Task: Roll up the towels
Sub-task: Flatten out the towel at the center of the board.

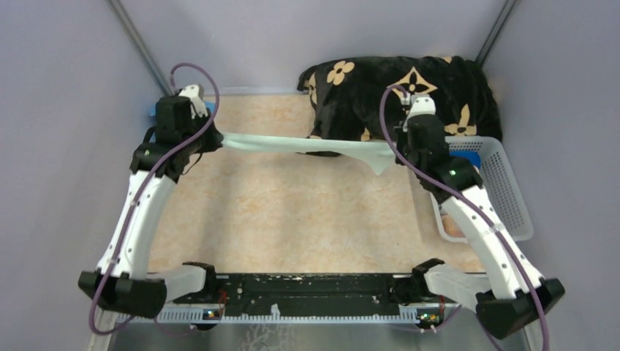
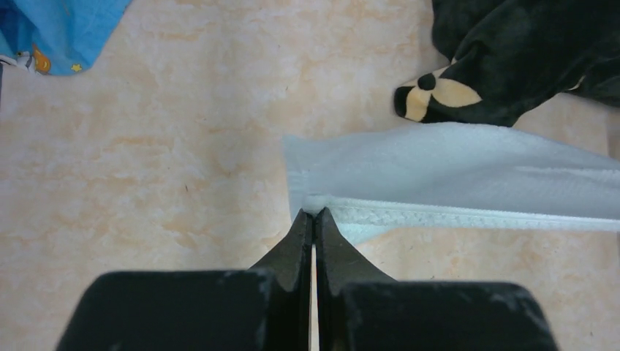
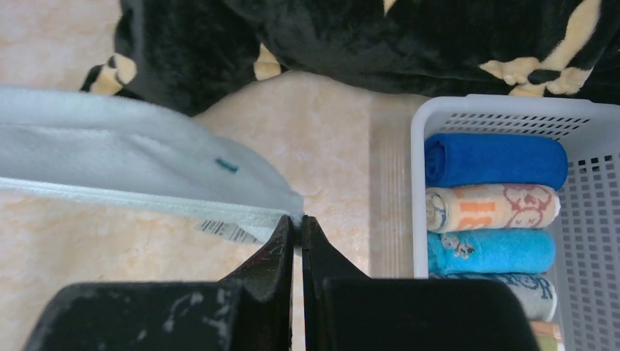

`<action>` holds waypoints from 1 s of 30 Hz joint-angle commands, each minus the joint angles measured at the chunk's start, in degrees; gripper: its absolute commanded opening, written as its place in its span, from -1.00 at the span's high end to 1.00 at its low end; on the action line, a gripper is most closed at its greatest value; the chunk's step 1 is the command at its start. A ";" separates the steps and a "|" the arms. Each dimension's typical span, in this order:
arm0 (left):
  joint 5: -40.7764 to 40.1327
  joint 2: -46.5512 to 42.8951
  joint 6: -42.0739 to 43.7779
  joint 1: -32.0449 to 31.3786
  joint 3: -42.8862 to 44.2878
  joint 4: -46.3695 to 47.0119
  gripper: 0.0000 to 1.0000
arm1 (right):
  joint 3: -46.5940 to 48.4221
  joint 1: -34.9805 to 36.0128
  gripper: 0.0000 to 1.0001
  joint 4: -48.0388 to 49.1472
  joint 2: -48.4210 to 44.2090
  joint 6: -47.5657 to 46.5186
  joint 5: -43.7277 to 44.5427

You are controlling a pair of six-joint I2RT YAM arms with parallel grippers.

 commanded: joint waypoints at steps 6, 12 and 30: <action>3.64 -22.58 -3.24 0.11 -7.19 -5.64 1.00 | 2.01 -0.22 1.00 -13.44 -18.99 -2.56 -15.57; 5.19 -25.94 -4.27 0.11 -8.77 -13.22 0.96 | 1.17 -0.22 1.00 -19.08 -19.75 -1.17 -18.78; 2.61 24.54 -7.16 2.28 -8.54 11.25 1.00 | -13.11 -5.37 1.00 28.62 17.41 -6.90 -0.17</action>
